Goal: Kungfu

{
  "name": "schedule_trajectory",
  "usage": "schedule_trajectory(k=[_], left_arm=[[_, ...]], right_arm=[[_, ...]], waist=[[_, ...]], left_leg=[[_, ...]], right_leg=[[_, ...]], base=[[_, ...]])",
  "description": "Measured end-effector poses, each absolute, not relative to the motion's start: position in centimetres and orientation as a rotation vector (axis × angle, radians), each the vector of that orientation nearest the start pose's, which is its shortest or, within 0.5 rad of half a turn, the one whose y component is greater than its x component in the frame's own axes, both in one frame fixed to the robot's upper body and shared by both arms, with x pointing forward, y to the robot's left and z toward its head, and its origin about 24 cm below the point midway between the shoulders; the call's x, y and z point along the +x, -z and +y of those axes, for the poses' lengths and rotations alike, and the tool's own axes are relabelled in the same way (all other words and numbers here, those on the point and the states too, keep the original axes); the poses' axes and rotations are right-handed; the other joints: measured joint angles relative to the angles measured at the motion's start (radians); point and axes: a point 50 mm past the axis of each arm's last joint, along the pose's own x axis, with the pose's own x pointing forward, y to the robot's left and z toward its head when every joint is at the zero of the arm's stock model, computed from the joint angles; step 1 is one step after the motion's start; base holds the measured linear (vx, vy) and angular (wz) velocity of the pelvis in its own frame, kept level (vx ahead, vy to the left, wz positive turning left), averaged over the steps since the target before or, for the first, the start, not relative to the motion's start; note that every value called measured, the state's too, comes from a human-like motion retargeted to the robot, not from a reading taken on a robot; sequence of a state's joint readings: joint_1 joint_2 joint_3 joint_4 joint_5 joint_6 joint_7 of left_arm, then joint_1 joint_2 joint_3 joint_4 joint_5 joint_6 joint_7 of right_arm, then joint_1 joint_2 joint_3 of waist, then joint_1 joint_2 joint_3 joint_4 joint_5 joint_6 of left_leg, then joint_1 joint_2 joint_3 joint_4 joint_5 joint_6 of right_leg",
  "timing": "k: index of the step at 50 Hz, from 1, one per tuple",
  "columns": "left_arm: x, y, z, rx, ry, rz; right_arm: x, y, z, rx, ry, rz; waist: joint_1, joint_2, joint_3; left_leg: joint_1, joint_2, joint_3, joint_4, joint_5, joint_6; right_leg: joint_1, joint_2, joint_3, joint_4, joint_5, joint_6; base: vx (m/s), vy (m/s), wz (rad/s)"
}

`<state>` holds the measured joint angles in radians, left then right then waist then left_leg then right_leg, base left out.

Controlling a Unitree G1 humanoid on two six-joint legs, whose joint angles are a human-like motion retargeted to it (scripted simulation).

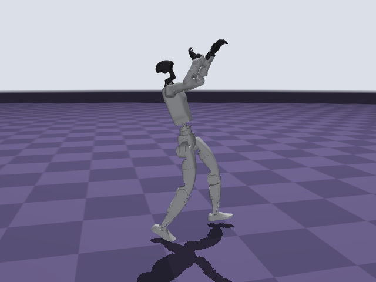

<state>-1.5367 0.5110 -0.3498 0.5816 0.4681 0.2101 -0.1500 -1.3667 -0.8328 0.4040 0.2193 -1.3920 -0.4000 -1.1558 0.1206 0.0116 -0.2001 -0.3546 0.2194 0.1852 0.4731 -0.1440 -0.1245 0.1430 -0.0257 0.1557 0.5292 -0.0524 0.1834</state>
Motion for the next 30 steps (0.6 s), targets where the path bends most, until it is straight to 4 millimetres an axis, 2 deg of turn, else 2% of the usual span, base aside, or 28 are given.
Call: schedule_trajectory(k=[3,6,8,10,12,13,17,19,21,24,27,30], left_arm=[[36.2,-40.6,12.0,1.385,-0.13,-0.64],[36.8,-38.4,13.6,1.598,-0.113,-0.493],[37.3,-36.2,14.9,1.661,-0.082,-0.381],[37.7,-33.4,16.4,1.677,-0.047,-0.277],[37.8,-30.1,18.0,1.655,-0.007,-0.181],[37.8,-28.2,18.9,1.641,0.015,-0.129],[37.2,-18.9,22.6,1.584,0.153,0.155],[36.1,-13.3,24.4,1.554,0.254,0.379],[34.1,-7.6,26.0,1.535,0.398,0.645],[29.7,-0.1,27.4,1.52,0.675,1.025],[24.3,5.4,27.8,1.502,0.985,1.353],[18.1,9.8,26.5,1.411,1.298,1.596]], right_arm=[[27.0,-38.4,-10.9,1.742,-0.875,2.891],[27.9,-37.2,-10.2,1.862,-0.776,2.942],[28.3,-36.2,-9.8,1.902,-0.691,2.94],[28.8,-35.0,-9.4,1.93,-0.602,2.926],[29.7,-33.0,-8.6,1.997,-0.431,2.973],[30.2,-31.9,-8.1,2.044,-0.325,3.014],[32.0,-26.6,-5.2,2.263,0.058,3.136],[32.5,-23.3,-4.1,2.358,0.249,3.165],[32.4,-19.3,-3.2,2.431,0.479,3.219],[31.4,-13.4,-2.3,2.525,0.907,3.287],[29.3,-8.3,-1.2,2.554,1.365,3.318],[26.1,-4.7,-0.3,2.382,1.836,3.327]], waist=[[-0.007,0.009,0.012],[-0.065,0.022,0.019],[-0.089,0.026,0.023],[-0.096,0.029,0.027],[-0.106,0.037,0.04],[-0.118,0.042,0.054],[-0.202,0.076,0.119],[-0.206,0.095,0.142],[-0.169,0.101,0.157],[-0.091,0.124,0.208],[-0.048,0.156,0.278],[-0.081,0.183,0.333]], left_leg=[[0.105,0.027,0.159,-0.056,-0.022,-0.002],[0.202,0.028,0.309,-0.134,-0.022,-0.009],[0.249,0.023,0.394,-0.169,-0.019,-0.017],[0.285,0.013,0.466,-0.198,-0.008,-0.028],[0.32,0.004,0.523,-0.225,0.012,-0.036],[0.337,-0.003,0.533,-0.235,0.024,-0.04],[0.381,-0.024,0.426,-0.254,0.068,-0.069],[0.401,-0.037,0.326,-0.256,0.07,-0.076],[0.428,-0.075,0.21,-0.261,0.063,-0.07],[0.479,-0.127,0.011,-0.254,0.026,-0.041],[0.53,-0.175,-0.131,-0.246,-0.048,0.0],[0.554,-0.203,-0.195,-0.233,-0.155,0.02]], right_leg=[[-0.121,-0.167,-0.191,0.056,0.075,0.014],[-0.212,-0.284,-0.391,0.054,0.1,-0.01],[-0.259,-0.356,-0.537,0.034,0.083,-0.071],[-0.31,-0.424,-0.674,0.021,0.045,-0.16],[-0.363,-0.457,-0.736,0.007,0.032,-0.224],[-0.395,-0.453,-0.708,0.002,0.036,-0.232],[-0.522,-0.342,-0.445,-0.017,0.005,-0.171],[-0.573,-0.31,-0.418,-0.028,-0.016,-0.182],[-0.651,-0.268,-0.367,-0.024,-0.014,-0.201],[-0.766,-0.131,-0.217,-0.033,0.028,-0.207],[-0.837,0.007,-0.1,-0.059,0.071,-0.195],[-0.909,0.137,0.001,-0.068,0.118,-0.16]], base=[[0.05,-0.06,-3.68],[-0.11,-0.06,-2.98],[-0.21,-0.12,-2.94],[-0.29,-0.16,-3.1],[-0.44,-0.27,-2.95],[-0.53,-0.26,-2.62],[-0.61,-0.23,-2.16],[-0.58,-0.15,-2.66],[-0.57,-0.13,-3.42],[-0.58,-0.12,-3.82],[-0.53,-0.09,-3.57],[-0.36,-0.07,-2.69]])
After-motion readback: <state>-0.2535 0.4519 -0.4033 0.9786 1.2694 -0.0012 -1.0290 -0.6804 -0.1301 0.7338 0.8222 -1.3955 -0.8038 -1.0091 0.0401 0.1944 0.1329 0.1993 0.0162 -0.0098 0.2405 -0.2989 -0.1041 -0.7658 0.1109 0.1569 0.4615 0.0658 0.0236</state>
